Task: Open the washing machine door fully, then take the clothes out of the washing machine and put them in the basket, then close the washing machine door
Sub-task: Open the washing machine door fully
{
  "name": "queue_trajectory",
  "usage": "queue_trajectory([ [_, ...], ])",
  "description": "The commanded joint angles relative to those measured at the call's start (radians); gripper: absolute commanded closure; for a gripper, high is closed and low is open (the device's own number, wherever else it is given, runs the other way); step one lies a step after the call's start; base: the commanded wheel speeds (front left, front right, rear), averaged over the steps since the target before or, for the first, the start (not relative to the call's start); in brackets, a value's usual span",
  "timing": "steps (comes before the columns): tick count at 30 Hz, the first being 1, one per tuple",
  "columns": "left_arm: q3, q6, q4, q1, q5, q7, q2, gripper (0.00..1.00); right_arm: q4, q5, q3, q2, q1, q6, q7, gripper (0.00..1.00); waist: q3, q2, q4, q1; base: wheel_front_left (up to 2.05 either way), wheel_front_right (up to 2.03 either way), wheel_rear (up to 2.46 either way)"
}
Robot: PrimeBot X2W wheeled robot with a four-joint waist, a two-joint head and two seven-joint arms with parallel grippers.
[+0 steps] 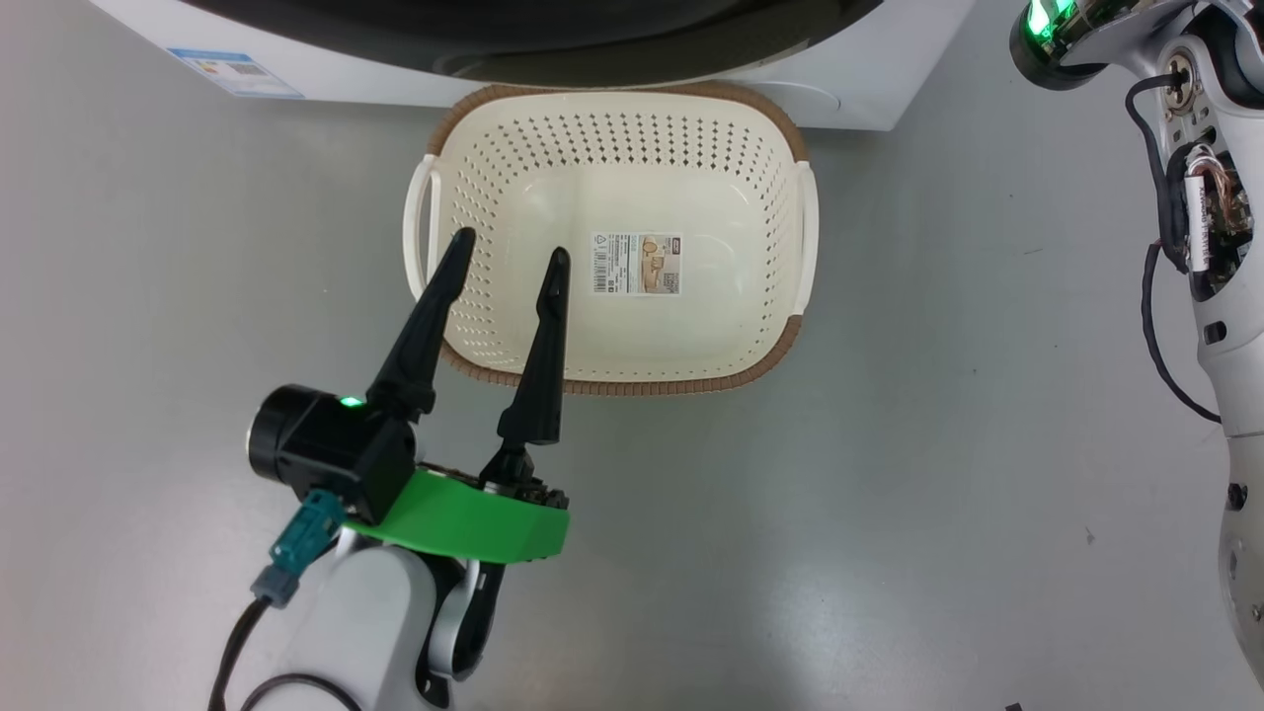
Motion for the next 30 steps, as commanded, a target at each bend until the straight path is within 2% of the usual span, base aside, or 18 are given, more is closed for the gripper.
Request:
queue_trajectory([
  [1, 0.024, 0.008, -0.02, -0.005, 0.002, -0.007, 0.016, 0.0, -0.019, 0.002, 0.016, 0.028, -0.02, 0.001, 0.018, 1.0, -0.001, -0.0001, -0.001, 0.0, 0.0, 0.0, 0.0],
  [30, 0.073, 0.007, 0.01, 0.018, -0.004, -0.007, 0.016, 0.0, -0.054, -0.061, 0.126, 0.067, 0.111, 0.001, 0.147, 1.0, -0.096, -0.0001, -0.045, 0.0, 0.0, 0.0, 0.0],
])
